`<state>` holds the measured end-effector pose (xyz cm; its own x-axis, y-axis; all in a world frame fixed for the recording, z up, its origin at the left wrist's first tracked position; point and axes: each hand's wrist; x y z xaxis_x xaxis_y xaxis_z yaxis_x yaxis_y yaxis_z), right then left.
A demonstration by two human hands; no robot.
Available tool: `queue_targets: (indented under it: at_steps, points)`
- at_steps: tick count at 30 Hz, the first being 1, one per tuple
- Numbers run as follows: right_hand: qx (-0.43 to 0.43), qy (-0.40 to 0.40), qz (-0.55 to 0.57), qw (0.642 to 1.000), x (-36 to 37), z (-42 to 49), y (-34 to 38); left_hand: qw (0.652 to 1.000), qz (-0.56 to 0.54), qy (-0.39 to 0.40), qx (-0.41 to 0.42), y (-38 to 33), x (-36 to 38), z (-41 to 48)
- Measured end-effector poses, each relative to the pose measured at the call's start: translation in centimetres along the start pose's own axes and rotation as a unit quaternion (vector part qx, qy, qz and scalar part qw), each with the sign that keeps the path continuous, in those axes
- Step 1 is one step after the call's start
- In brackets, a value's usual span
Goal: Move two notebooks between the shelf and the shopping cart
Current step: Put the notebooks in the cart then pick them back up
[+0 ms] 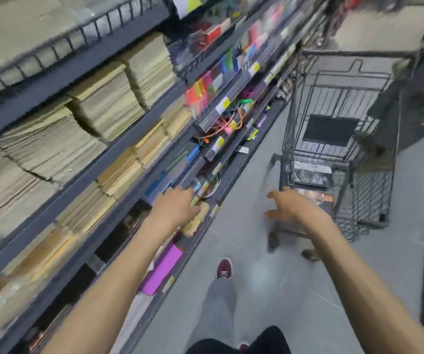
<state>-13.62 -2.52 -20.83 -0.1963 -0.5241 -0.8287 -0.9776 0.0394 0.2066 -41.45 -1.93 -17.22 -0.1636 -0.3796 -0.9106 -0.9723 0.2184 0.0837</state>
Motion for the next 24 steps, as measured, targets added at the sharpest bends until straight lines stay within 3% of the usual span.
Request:
queue_targets:
  at_steps: [6, 14, 24]
  points:
    - [0.097, 0.009, 0.065, 0.993, -1.7, 4.4, -5.5, 0.995, 0.023, -0.024, 0.091, -2.7, -3.7, 11.0]
    - [0.219, 0.003, 0.164, 0.962, -2.0, 10.2, -10.8, 0.976, 0.069, 0.004, 0.205, -9.4, -7.5, 24.1]
    - [0.329, 0.006, 0.245, 0.912, 2.3, 17.2, -17.8, 0.909, 0.196, 0.047, 0.366, -21.9, -8.2, 38.2]
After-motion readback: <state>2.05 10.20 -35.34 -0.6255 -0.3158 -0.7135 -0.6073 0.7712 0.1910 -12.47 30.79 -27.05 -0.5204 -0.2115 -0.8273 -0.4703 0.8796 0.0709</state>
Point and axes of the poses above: each hand's wrist, its own z-axis towards the middle knuckle, its own x-axis out of the palm, y = z × x, and after that the axes turned 2 degrees about z, right-handed
